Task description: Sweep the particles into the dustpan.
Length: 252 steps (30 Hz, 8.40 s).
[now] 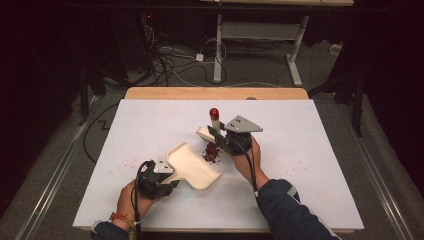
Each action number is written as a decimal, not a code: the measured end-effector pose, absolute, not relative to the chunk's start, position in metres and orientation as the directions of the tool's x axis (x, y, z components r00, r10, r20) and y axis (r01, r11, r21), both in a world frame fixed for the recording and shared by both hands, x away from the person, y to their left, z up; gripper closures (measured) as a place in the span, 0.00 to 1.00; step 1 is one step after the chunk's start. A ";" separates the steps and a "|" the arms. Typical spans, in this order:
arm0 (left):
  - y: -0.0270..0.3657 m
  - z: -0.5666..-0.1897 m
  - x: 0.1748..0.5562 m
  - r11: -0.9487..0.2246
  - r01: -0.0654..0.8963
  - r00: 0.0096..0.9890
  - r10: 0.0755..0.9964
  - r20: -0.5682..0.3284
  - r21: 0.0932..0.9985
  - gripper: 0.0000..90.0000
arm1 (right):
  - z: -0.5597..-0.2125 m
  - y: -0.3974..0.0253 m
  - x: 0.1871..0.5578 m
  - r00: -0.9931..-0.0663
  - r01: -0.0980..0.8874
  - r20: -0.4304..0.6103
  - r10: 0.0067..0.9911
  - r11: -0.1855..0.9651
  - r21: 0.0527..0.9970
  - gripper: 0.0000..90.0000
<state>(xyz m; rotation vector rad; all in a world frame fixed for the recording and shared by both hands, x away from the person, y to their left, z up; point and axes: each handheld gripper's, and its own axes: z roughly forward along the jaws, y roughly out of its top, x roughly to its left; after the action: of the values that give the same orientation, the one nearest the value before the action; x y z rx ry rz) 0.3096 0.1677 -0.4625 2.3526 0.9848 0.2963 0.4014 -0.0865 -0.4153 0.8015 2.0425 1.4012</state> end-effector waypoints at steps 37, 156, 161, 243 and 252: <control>0.132 -0.475 0.321 -0.533 0.638 0.650 0.760 -0.017 0.556 0.71 | -0.411 -0.060 0.342 -0.722 0.180 -0.054 0.690 0.263 0.948 0.77; 0.138 -0.477 0.303 -0.569 0.624 0.688 0.725 -0.031 0.535 0.71 | -0.411 -0.104 0.311 -0.687 0.044 -0.222 0.692 0.344 0.938 0.78; 0.135 -0.478 0.306 -0.534 0.642 0.664 0.746 -0.050 0.550 0.70 | -0.410 -0.089 0.309 -0.694 0.081 -0.200 0.692 0.350 0.933 0.78; 0.203 -0.479 0.329 -0.385 0.713 0.520 0.851 -0.074 0.585 0.71 | -0.387 -0.293 0.294 -0.704 0.151 -0.154 0.693 0.357 0.922 0.77; 0.208 -0.480 0.335 -0.369 0.717 0.508 0.858 -0.080 0.591 0.71 | -0.390 -0.300 0.293 -0.695 0.174 -0.139 0.705 0.352 0.920 0.77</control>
<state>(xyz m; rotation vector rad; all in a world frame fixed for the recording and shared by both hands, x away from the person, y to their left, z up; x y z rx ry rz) 0.3354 0.2084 -0.4796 2.1840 1.2838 0.3240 0.2930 -0.3002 -0.3897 0.7626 2.0949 1.3318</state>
